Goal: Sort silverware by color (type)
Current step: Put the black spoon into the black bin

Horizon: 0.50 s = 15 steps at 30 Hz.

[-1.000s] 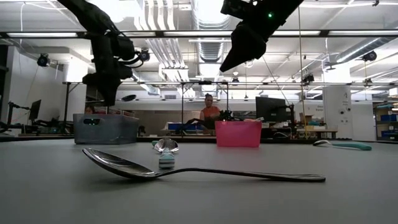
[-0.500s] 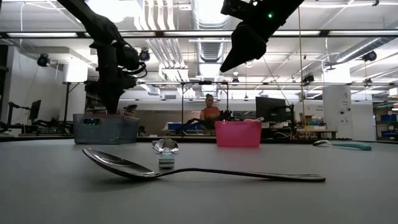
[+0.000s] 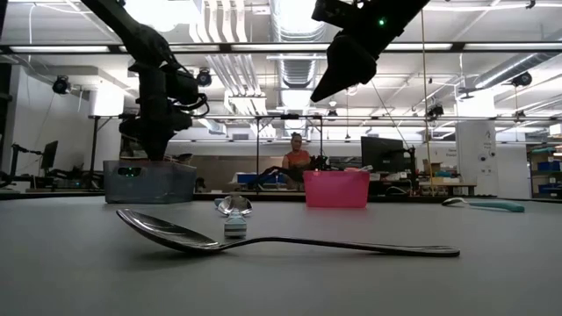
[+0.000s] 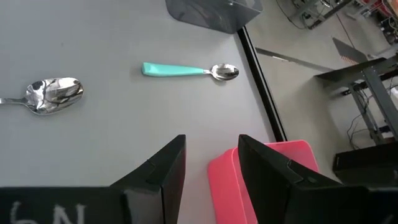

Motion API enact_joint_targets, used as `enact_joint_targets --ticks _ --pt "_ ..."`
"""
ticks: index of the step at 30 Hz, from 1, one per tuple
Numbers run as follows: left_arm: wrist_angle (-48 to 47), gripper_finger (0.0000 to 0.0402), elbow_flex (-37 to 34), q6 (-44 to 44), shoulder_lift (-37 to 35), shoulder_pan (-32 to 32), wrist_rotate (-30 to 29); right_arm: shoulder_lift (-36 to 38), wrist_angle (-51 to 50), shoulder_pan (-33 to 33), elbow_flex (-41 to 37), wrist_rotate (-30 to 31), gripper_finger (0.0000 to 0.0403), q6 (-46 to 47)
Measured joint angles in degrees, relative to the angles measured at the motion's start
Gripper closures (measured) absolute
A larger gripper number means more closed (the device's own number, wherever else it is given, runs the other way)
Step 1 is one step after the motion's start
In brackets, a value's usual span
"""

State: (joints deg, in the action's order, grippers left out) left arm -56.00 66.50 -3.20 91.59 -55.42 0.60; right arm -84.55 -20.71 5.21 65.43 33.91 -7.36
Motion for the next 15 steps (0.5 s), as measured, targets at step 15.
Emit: enact_joint_targets --ticks 15 --pt "-1.0 0.0396 -0.7 -1.1 0.0 0.1 -0.2 0.0 1.2 0.0 0.0 0.0 0.0264 -0.8"
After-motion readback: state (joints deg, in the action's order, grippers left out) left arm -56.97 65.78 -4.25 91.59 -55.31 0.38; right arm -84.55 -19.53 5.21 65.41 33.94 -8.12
